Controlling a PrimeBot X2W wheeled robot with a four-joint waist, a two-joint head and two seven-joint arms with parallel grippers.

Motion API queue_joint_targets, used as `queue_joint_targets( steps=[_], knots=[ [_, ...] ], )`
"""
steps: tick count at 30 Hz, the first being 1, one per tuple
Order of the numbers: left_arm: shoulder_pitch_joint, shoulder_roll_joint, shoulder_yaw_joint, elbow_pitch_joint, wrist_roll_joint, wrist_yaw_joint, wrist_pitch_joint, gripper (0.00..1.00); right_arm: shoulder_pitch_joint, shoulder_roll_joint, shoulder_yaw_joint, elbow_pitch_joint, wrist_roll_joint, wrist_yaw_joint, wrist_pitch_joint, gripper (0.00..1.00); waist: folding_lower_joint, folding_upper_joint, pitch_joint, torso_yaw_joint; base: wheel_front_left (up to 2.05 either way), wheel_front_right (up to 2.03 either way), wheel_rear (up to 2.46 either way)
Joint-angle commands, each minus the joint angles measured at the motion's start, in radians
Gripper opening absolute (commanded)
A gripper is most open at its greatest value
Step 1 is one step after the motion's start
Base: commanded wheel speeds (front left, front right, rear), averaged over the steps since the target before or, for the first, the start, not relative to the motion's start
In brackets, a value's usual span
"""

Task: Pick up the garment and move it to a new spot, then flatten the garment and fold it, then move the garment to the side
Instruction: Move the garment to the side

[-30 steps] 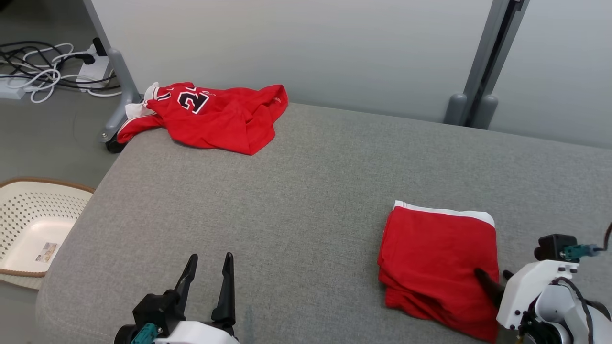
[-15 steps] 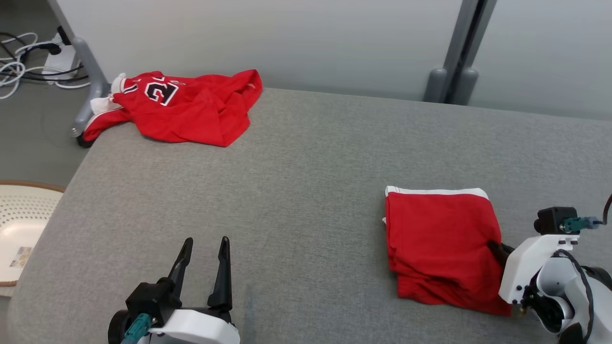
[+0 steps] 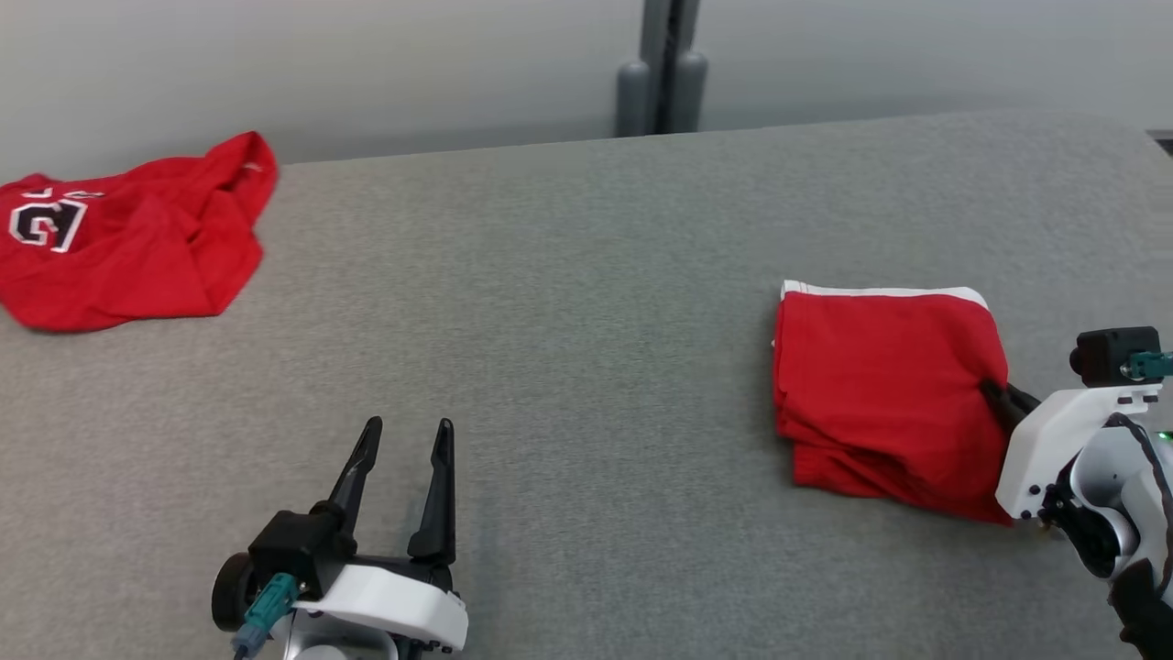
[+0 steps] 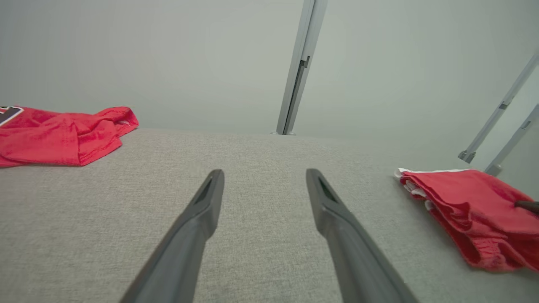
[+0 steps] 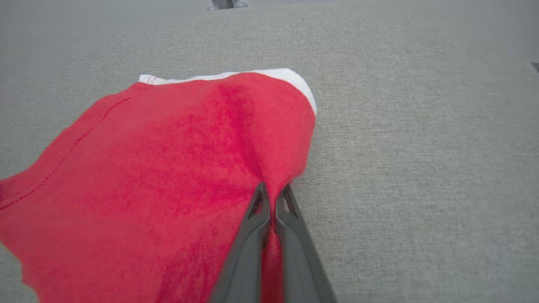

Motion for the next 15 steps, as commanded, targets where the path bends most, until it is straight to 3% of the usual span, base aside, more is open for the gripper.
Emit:
queue_joint_targets(
  steps=[1, 7, 15],
  knots=[
    [-0.019, 0.007, 0.002, 0.000, 0.007, -0.005, 0.000, 1.00, -0.014, -0.007, 0.003, 0.006, 0.008, 0.000, -0.015, 0.00, 0.0000, 0.0000, 0.033, -0.083, 0.00, 0.00, 0.00],
    [-0.048, 0.011, -0.011, 0.006, 0.020, -0.014, 0.000, 1.00, -0.053, -0.005, 0.010, 0.048, 0.009, 0.000, -0.060, 0.00, 0.0000, 0.0000, 0.052, -0.145, 0.00, 0.00, 0.00],
    [-0.080, 0.025, -0.021, -0.013, 0.026, -0.011, 0.006, 1.00, -0.162, -0.027, 0.044, 0.139, -0.056, 0.000, -0.135, 0.00, 0.0000, 0.0000, 0.106, -0.129, 0.00, 0.00, 0.00]
  ],
)
